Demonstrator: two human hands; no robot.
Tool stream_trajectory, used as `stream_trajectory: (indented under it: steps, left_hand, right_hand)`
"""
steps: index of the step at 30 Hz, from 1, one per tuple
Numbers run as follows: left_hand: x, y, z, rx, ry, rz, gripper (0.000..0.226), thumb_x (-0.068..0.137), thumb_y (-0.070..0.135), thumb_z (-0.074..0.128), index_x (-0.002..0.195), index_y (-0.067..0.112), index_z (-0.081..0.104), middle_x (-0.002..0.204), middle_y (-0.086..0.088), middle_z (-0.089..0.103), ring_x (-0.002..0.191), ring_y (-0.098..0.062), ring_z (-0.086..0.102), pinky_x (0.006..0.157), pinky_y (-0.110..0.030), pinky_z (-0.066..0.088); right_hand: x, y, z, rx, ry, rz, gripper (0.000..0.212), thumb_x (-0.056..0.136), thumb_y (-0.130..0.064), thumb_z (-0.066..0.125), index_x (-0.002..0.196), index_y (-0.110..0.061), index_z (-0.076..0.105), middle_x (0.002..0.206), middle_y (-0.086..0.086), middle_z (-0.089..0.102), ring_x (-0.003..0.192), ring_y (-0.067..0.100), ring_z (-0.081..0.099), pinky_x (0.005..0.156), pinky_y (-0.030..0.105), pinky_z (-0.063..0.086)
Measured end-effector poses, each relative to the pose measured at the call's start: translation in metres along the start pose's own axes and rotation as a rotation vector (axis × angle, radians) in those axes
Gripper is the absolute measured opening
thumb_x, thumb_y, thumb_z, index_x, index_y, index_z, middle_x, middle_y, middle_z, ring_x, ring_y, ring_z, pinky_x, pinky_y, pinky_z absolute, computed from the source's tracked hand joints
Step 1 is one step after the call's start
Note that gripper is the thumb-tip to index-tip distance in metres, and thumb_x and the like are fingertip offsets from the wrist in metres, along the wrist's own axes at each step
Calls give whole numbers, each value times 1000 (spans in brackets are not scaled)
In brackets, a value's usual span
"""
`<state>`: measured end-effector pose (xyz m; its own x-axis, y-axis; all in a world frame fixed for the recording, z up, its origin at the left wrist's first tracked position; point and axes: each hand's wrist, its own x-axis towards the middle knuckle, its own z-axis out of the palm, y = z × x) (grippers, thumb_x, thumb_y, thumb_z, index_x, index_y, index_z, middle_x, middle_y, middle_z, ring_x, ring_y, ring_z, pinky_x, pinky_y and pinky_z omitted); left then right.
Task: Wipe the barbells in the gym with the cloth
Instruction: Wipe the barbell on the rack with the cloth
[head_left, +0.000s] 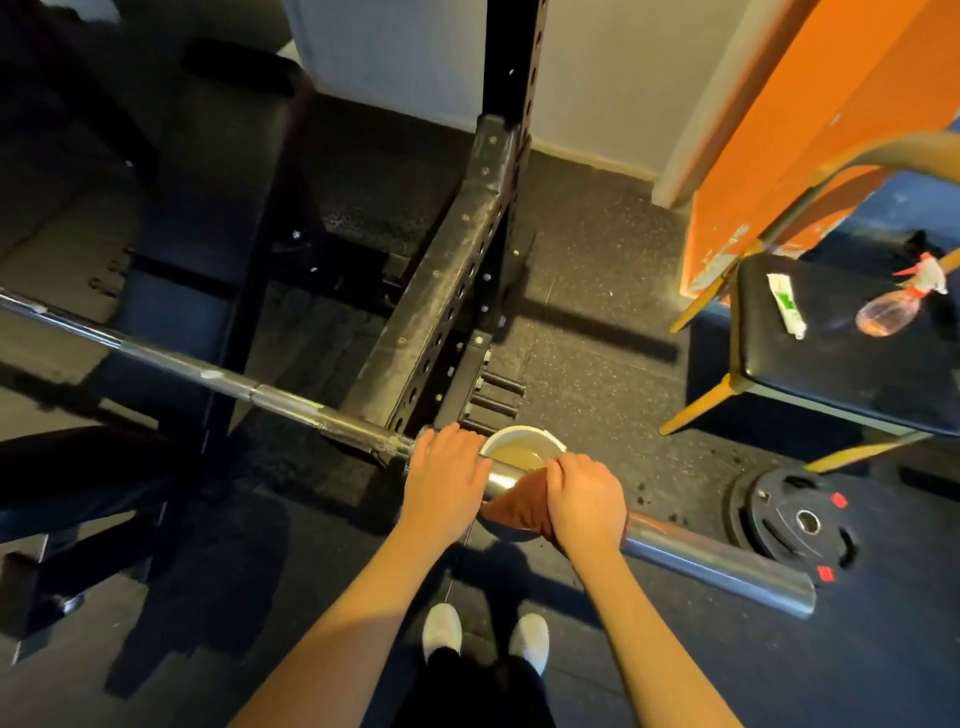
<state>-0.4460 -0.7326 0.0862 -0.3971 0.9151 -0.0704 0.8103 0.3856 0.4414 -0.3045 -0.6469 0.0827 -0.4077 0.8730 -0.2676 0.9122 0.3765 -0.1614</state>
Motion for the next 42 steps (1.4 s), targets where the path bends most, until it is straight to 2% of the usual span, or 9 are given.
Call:
stream_trajectory:
  steps: [3,11,16,19,22,26,31,35,42]
  left_hand:
    - [1,-3,3,-16,37,14,24,99,22,51,116,11,64,117,-5,65,125,-24,52,114,-39,22]
    - [0,3,6,34,-17,19,31,102,27,42,124,15,60,127,-1,61,137,-20,39,118,-39,12]
    - [-3,10,13,61,-46,82,35,101,30,45,130,15,58,133,-1,59,139,-19,38,119,-36,7]
    - [-3,10,15,106,-98,92,38,103,34,39,136,19,52,140,3,53,142,-15,31,120,-36,6]
    - [-3,9,16,122,-104,109,37,102,33,42,134,18,54,136,2,56,137,-15,39,119,-36,9]
    - [-5,7,19,138,-65,136,29,96,28,57,120,14,64,119,-2,66,121,-20,56,115,-41,25]
    - [-2,7,20,119,-57,129,25,98,23,52,117,15,65,115,-1,68,116,-19,59,115,-41,25]
    - [0,4,18,98,-100,104,31,102,25,44,128,18,59,127,0,62,124,-15,52,119,-35,14]
    - [1,7,18,69,-82,74,28,102,23,42,120,16,63,118,0,65,116,-16,56,118,-34,16]
  right_hand:
    - [7,-15,-8,24,-87,-96,23,101,-28,45,116,-16,59,112,5,64,101,23,61,84,31,46]
    - [19,35,1,292,25,241,45,104,-31,36,107,-2,69,109,19,63,94,32,59,80,38,45]
    - [-4,10,-7,165,-90,-133,65,90,-69,17,97,-25,65,90,0,68,88,19,63,76,31,47]
    - [-15,49,6,-22,-110,-224,81,81,-78,10,123,-31,63,121,-5,65,116,22,54,97,43,41]
    - [-21,63,7,-33,-68,-67,71,88,-68,16,121,-30,67,131,3,61,126,35,50,102,57,34]
    - [-7,20,0,112,-48,-33,56,103,-46,20,121,-16,64,111,8,65,98,25,63,83,36,48]
    - [-8,20,-3,415,-67,-69,29,101,-20,44,125,-12,59,127,6,60,109,24,60,89,32,47]
    - [-26,76,8,46,150,29,48,94,-38,31,95,-16,73,100,6,73,98,34,63,86,44,45]
    - [-13,16,-3,195,-16,63,27,103,-27,36,120,-18,55,102,0,65,87,16,56,81,26,41]
